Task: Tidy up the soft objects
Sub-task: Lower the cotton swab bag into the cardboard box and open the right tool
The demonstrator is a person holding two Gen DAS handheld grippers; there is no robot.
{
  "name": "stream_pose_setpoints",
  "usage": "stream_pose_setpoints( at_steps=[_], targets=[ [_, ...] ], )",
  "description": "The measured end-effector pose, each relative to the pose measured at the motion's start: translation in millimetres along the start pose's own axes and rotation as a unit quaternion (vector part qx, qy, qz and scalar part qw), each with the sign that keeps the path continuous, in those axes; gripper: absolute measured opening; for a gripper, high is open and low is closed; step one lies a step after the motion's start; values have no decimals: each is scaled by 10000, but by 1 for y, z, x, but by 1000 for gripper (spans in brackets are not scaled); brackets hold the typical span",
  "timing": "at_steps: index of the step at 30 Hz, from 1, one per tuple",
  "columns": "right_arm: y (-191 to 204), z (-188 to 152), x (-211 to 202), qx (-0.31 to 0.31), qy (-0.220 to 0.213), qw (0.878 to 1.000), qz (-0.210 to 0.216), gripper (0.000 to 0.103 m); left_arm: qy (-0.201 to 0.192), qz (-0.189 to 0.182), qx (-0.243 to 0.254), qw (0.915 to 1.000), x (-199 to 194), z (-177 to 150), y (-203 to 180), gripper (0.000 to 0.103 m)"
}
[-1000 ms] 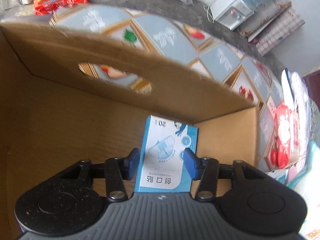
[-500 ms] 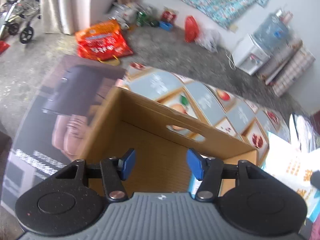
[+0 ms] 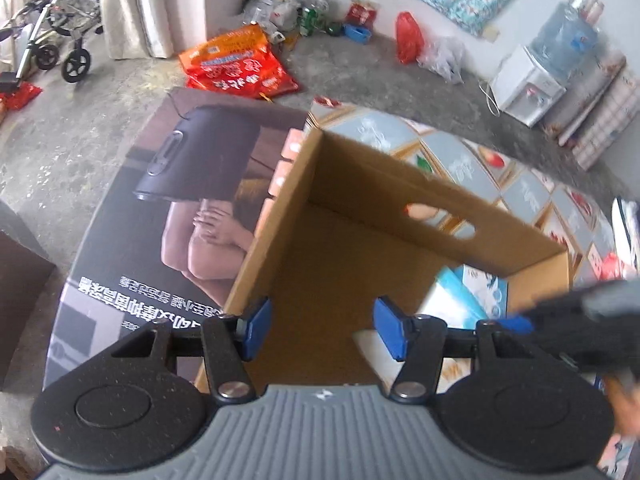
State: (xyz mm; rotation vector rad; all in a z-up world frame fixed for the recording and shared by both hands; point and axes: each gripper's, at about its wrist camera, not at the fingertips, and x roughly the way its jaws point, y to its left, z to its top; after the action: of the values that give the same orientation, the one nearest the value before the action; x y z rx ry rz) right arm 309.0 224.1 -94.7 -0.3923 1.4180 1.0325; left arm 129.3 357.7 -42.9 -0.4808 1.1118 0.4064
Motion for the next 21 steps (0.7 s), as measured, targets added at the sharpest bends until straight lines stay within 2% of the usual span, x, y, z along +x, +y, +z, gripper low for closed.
stream_pose_setpoints(
  at_steps=[2,5,8,14,18,21],
  targets=[
    [-1,9,4,-284,-157,9983,-476,30,64,-17,83,9999,8,-3,-3,58],
    [-4,12,-8,-316,-619,9943,-814,32,152,-38,232,9996,21,-7,-11,58],
    [-11,-1,-35,4,-1307,9879,-832,38,280,-71,419,9987,32,-10,-22,58],
    [-26,-49,-90,1137,-2278,9649,-639,38,305,-83,800,9963,52,-6,-44,58],
    [-26,-91,-119,1696,-2587,9500,-429,38,358,51,886,9954,68,4,-56,59],
    [-25,-120,-132,1993,-2649,9426,-390,38,499,193,697,9961,88,13,-58,59]
  ],
)
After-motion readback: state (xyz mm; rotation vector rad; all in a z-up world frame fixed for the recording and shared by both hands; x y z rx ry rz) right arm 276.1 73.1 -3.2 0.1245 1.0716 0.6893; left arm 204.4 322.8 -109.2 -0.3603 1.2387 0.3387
